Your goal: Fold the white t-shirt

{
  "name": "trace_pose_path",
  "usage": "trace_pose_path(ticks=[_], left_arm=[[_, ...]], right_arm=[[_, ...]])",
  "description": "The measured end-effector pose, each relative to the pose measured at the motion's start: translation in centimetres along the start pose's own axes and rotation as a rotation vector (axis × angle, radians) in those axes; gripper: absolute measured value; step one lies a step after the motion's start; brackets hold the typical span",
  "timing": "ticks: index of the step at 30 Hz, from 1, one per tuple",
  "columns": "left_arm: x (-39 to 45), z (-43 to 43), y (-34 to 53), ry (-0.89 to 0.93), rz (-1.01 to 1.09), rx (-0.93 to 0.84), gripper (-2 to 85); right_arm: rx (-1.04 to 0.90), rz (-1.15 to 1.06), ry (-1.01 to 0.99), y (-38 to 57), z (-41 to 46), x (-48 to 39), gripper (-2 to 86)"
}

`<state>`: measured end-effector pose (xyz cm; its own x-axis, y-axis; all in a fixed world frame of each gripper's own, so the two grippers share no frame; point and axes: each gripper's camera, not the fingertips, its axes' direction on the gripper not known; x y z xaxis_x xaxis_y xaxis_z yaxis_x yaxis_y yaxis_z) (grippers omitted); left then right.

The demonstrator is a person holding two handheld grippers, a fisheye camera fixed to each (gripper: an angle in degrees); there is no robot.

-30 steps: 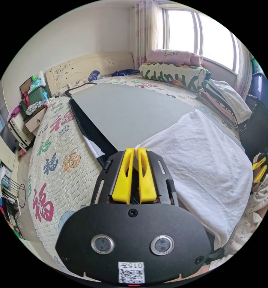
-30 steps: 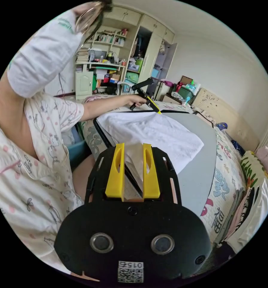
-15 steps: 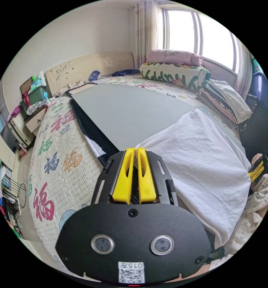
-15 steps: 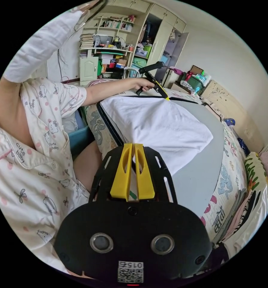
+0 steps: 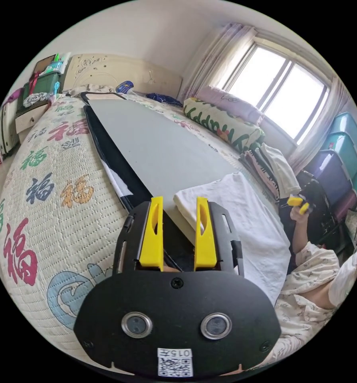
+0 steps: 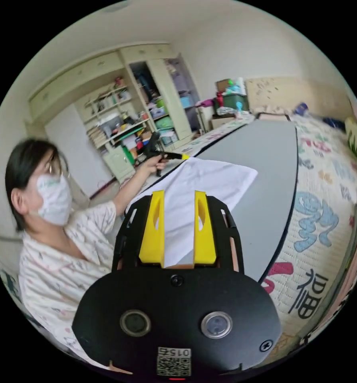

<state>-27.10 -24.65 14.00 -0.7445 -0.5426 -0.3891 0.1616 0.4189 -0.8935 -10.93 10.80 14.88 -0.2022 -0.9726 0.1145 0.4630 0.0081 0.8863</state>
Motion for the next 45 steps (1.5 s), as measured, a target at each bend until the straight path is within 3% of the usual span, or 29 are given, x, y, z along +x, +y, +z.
trace_pose_path(ticks=[3, 10, 23, 33, 45], left_arm=[[-0.1, 0.2, -0.4, -0.022, 0.016, -0.023, 13.5], [-2.0, 0.2, 0.3, -0.004, 0.050, -0.029, 13.1], [-6.6, 2.9, 5.9, 0.077, 0.089, -0.052, 11.1], [-10.9, 5.9, 15.7, 0.136, 0.105, -0.052, 4.2], [-5.3, 1.7, 35.6, 0.073, 0.300, 0.303, 1.7]], right_arm=[[0.008, 0.167, -0.059, -4.5, 1.0, 3.5, 12.3], [-0.112, 0.359, 0.140, -13.6, 6.7, 4.9, 14.8], [-0.241, 0.261, 0.240, -18.7, 15.6, -7.9, 9.2], [-0.223, 0.273, 0.185, -14.0, 17.0, -17.0, 6.5], [-0.031, 0.011, 0.223, 0.6, 8.8, -39.6, 4.5]])
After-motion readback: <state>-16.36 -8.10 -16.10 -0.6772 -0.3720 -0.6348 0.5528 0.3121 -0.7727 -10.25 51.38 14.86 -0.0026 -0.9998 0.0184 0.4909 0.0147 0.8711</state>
